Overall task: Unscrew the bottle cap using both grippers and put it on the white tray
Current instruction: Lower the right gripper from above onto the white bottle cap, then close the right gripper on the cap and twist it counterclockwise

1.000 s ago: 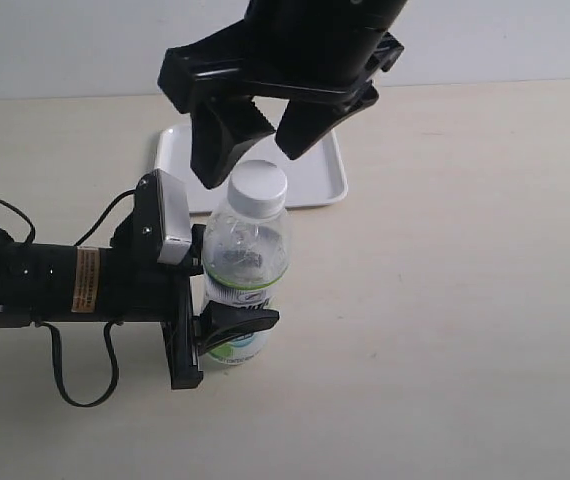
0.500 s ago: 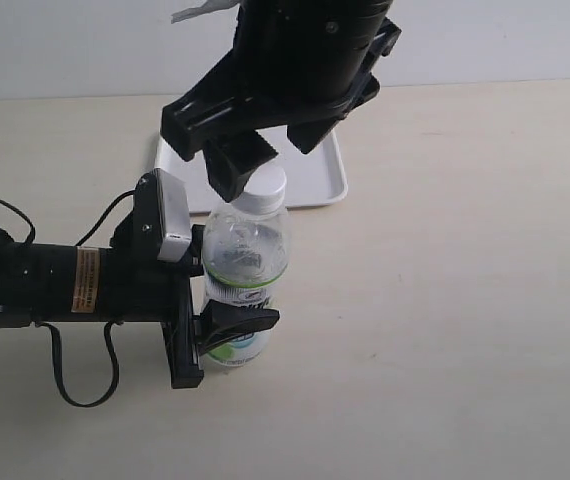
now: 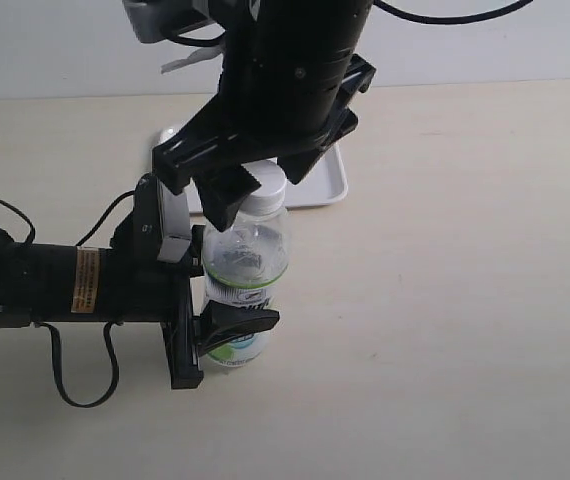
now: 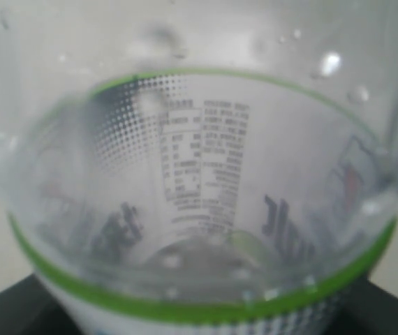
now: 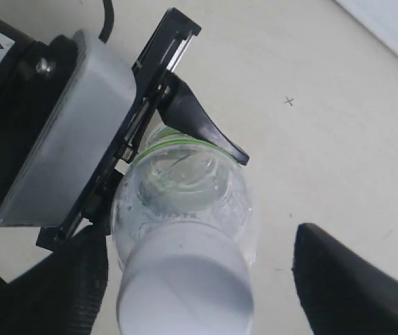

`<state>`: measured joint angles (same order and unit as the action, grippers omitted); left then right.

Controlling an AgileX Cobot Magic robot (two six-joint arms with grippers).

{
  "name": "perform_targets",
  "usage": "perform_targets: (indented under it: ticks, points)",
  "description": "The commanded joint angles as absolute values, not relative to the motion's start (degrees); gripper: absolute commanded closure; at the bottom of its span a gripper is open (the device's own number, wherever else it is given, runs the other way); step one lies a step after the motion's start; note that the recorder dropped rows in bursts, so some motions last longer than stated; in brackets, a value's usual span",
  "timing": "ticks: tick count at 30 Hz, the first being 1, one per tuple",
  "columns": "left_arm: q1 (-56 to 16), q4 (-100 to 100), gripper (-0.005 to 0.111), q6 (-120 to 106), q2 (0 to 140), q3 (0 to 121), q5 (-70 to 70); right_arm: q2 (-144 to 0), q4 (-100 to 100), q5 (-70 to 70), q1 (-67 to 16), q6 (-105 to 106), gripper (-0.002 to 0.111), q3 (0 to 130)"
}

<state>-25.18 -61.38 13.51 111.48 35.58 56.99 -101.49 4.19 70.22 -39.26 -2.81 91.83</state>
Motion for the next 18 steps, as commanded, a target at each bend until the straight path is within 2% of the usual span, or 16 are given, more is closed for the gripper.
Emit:
perform_targets:
  ticks: [1,18]
  points:
    - [-25.4,-61.02,0.107,13.94,110.66,35.93,58.81,-99.98,4.06,69.96,-39.31,-2.78,0.038,93.25]
    - [-25.4,-61.02,0.107,13.94,110.66,35.93,58.59,-98.55,4.59,69.96,-39.31,-2.13,0.044,94.16]
